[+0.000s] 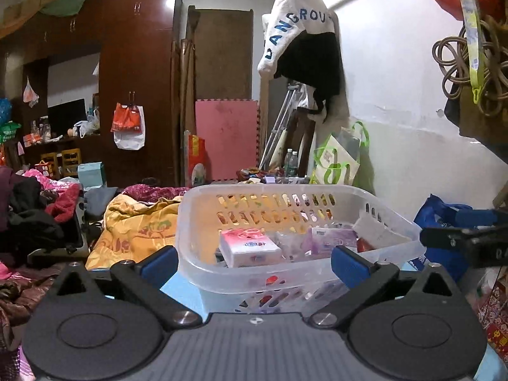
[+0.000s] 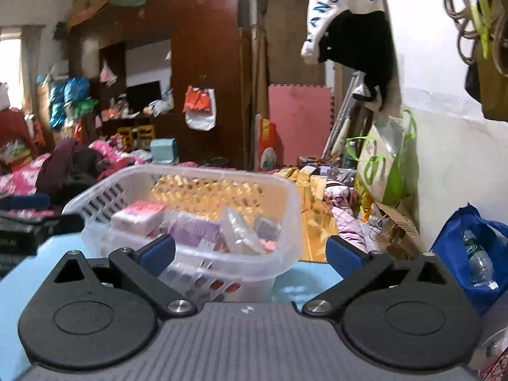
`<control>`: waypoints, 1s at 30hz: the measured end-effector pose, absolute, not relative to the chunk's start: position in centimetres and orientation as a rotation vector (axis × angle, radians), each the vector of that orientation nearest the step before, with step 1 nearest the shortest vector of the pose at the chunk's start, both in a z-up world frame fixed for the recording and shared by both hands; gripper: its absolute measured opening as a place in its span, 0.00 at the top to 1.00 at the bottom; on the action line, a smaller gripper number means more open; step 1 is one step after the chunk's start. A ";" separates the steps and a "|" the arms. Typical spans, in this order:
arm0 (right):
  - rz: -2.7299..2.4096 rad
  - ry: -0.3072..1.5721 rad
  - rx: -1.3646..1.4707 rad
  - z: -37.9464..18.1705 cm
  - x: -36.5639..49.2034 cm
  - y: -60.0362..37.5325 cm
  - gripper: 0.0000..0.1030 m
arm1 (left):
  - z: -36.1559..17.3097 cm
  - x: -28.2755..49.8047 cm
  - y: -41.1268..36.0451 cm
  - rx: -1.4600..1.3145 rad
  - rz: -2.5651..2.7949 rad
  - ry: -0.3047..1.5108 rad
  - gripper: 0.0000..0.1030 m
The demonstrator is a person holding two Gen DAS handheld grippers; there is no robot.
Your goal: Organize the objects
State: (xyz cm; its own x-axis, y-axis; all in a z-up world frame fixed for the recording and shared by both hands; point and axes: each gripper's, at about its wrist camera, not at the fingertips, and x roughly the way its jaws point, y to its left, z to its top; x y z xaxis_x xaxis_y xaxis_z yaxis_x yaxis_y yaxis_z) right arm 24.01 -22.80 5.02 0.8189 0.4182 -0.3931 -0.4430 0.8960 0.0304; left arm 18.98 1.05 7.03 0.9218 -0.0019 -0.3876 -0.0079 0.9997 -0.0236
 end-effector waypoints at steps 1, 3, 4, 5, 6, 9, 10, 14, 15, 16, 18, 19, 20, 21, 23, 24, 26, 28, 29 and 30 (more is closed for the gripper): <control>0.463 0.407 -0.061 4.8 23.8 -23.0 0.00 | 7.1 19.1 1.0 -0.025 0.009 0.404 0.00; 0.461 0.414 -0.049 4.7 24.0 -23.3 0.00 | 7.1 18.9 0.9 -0.028 0.004 0.413 0.00; 0.461 0.416 -0.048 4.6 24.1 -23.4 0.00 | 7.1 18.8 0.9 -0.031 0.003 0.420 0.00; 0.463 0.418 -0.047 4.5 24.1 -23.5 0.00 | 7.1 18.9 0.9 -0.032 0.004 0.423 0.00; 0.468 0.420 -0.045 4.4 24.1 -23.7 0.00 | 7.1 18.9 0.8 -0.032 0.004 0.422 0.00; 0.473 0.425 -0.038 4.3 23.9 -23.8 0.00 | 7.0 19.0 0.5 -0.031 -0.002 0.431 0.00; 0.475 0.425 -0.036 4.3 23.8 -23.8 0.00 | 7.0 18.9 0.4 -0.032 -0.009 0.435 0.00; 0.483 0.416 -0.018 4.2 23.6 -24.2 0.00 | 6.7 18.7 0.3 -0.042 -0.027 0.447 0.00; 0.486 0.415 -0.018 4.2 23.5 -24.2 0.00 | 6.7 18.6 0.2 -0.035 -0.025 0.446 0.00; 0.486 0.416 -0.019 4.2 23.5 -24.2 0.00 | 6.7 18.6 0.0 -0.024 -0.020 0.445 0.00; 0.487 0.419 -0.025 4.2 23.4 -24.1 0.00 | 6.7 18.4 -0.3 0.000 -0.008 0.440 0.00; 0.488 0.420 -0.029 4.2 23.4 -24.0 0.00 | 6.8 18.3 -0.4 0.009 -0.002 0.437 0.00; 0.488 0.421 -0.032 4.2 23.3 -23.9 0.00 | 6.9 18.3 -0.6 0.013 0.002 0.436 0.00; 0.488 0.422 -0.034 4.2 23.3 -23.9 0.00 | 6.9 18.3 -0.8 0.015 0.004 0.432 0.00; 0.489 0.423 -0.036 4.1 23.3 -23.8 0.00 | 7.0 18.2 -0.9 0.016 0.002 0.425 0.00; 0.490 0.423 -0.037 4.2 23.4 -23.8 0.00 | 7.1 18.1 -0.9 0.015 0.003 0.425 0.00; 0.490 0.426 -0.039 4.1 23.5 -23.8 0.00 | 7.1 18.1 -0.9 0.015 0.006 0.426 0.00; 0.491 0.430 -0.039 4.1 23.5 -23.8 0.00 | 7.1 18.2 -0.8 0.009 0.011 0.429 0.00; 0.491 0.432 -0.039 4.1 23.5 -23.8 0.00 | 7.1 18.2 -0.8 0.004 0.012 0.431 0.00; 0.490 0.432 -0.039 4.0 23.5 -23.8 0.00 | 7.1 18.2 -0.7 0.001 0.011 0.432 0.00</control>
